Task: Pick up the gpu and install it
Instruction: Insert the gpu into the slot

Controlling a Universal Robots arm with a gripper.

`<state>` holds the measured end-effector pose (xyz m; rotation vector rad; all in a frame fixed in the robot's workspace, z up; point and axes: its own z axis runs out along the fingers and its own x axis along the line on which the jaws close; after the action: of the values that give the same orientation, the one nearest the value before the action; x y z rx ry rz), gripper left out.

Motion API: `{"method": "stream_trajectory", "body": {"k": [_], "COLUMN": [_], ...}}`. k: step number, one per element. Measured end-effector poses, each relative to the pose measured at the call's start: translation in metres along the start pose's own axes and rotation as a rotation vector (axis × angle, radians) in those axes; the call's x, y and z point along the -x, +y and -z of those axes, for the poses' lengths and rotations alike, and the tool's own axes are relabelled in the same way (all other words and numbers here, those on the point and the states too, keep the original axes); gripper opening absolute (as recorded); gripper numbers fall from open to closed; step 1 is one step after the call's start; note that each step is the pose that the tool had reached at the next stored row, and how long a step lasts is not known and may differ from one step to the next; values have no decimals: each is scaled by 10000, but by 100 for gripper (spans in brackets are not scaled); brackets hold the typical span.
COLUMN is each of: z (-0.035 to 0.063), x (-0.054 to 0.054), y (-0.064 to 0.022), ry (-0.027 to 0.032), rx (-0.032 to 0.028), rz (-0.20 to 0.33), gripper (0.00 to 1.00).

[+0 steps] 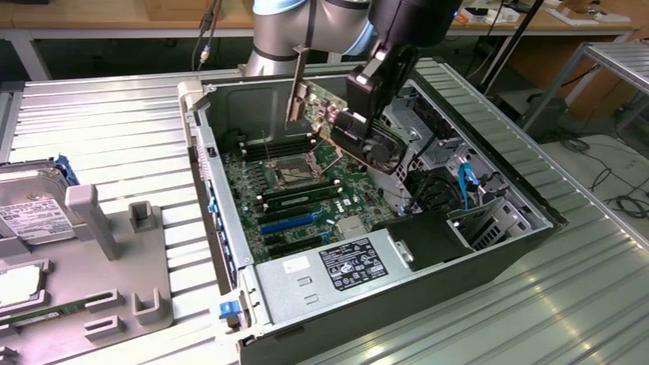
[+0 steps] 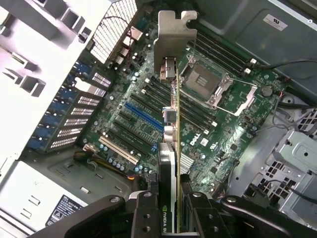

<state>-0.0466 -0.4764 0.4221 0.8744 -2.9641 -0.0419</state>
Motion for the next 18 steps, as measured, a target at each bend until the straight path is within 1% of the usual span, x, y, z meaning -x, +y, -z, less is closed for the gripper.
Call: {"method": "stream_trajectory", "body": {"k": [2, 9, 13, 18], "z": [0, 0, 0, 0], "x": [0, 0, 1, 1], "y": [0, 0, 0, -1], "ry": [8, 27, 47, 59], "rx": [-8, -27, -48, -60], "rz": [212, 656, 1162, 1456], "gripper": [27, 27, 27, 27]}}
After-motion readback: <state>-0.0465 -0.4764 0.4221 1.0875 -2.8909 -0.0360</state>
